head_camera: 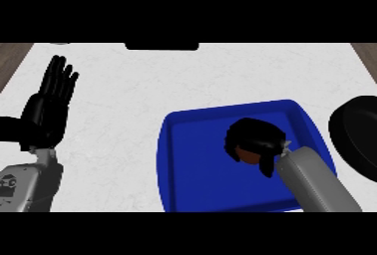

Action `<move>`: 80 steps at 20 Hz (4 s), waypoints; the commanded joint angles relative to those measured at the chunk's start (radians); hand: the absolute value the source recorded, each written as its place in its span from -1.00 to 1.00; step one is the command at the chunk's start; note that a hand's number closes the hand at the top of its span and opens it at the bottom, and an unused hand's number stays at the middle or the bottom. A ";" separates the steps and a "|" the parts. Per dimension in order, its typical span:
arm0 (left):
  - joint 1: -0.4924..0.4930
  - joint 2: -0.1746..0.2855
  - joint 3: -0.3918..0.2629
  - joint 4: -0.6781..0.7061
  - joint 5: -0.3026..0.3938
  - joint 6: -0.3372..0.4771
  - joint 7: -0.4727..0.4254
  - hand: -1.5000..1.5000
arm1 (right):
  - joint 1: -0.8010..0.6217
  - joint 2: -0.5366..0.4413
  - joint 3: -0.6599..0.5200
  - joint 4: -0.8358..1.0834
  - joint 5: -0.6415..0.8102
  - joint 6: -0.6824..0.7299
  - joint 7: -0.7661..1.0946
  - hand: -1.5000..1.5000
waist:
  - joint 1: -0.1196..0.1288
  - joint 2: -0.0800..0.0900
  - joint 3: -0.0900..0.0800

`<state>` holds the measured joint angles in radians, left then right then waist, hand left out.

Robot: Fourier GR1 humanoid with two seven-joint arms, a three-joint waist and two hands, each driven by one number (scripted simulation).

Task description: Pick the cupcake from the tray and place it in the pot

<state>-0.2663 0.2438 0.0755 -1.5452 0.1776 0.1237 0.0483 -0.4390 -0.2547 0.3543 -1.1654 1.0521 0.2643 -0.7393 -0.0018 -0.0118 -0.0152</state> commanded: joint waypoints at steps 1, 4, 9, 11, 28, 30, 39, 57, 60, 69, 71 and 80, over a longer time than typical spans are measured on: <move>-0.038 -0.052 -0.033 0.072 -0.061 0.049 -0.043 0.00 | 0.044 0.026 -0.038 -0.049 0.004 -0.092 0.031 1.00 | -0.009 0.012 0.015; 0.019 0.019 0.021 -0.073 0.009 -0.005 0.047 0.00 | 0.097 -0.031 -0.099 -0.195 -0.035 -0.033 0.062 1.00 | -0.004 0.007 0.015; -0.012 0.004 0.008 -0.008 -0.013 0.012 0.026 0.00 | 0.004 0.189 -0.227 -0.147 0.047 -0.067 0.606 1.00 | -0.021 -0.001 0.011; 0.001 -0.002 0.006 -0.013 -0.019 0.018 0.012 0.00 | -0.005 0.235 -0.284 -0.121 0.091 -0.124 0.772 1.00 | -0.018 0.000 0.009; -0.004 -0.006 0.015 0.014 -0.014 -0.001 -0.005 0.00 | -0.308 0.248 -0.232 -0.520 0.609 -0.123 1.779 1.00 | -0.012 0.004 0.014; 0.022 -0.021 0.015 0.021 -0.022 0.006 -0.039 0.00 | -0.289 0.204 -0.272 -0.590 0.605 -0.061 1.773 1.00 | -0.012 0.005 0.015; 0.008 0.009 0.043 0.036 -0.005 -0.035 -0.029 0.00 | -0.054 0.012 -0.555 -0.785 0.387 0.057 1.577 1.00 | -0.015 0.011 0.016; -0.035 -0.044 0.027 0.046 -0.030 -0.026 -0.011 0.00 | 0.200 -0.151 -0.933 -0.450 0.067 -0.327 1.134 1.00 | 0.003 0.014 0.016; -0.070 -0.005 0.067 0.074 -0.012 -0.050 -0.003 0.00 | 0.134 -0.240 -0.977 -0.295 0.026 -0.300 1.109 1.00 | 0.006 0.015 0.016; -0.033 -0.020 0.035 -0.014 -0.037 -0.030 0.047 0.00 | 0.098 -0.201 -1.031 -0.073 -0.191 -0.233 1.018 -1.00 | 0.009 0.014 0.016; 0.028 -0.041 0.025 -0.057 -0.039 -0.030 0.021 0.00 | 0.076 -0.233 -1.008 -0.022 -0.213 -0.218 0.954 -1.00 | 0.011 0.013 0.016; -0.030 -0.055 0.026 0.031 -0.066 -0.014 0.001 0.00 | 0.056 -0.165 -1.108 -0.190 -0.423 -0.314 0.896 -1.00 | -0.008 0.010 0.015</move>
<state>-0.2748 0.1893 0.0988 -1.5497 0.1223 0.1054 0.0578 -0.3544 -0.4366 -0.7082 -1.3037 0.7158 -0.0388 0.1369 -0.0033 -0.0009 0.0005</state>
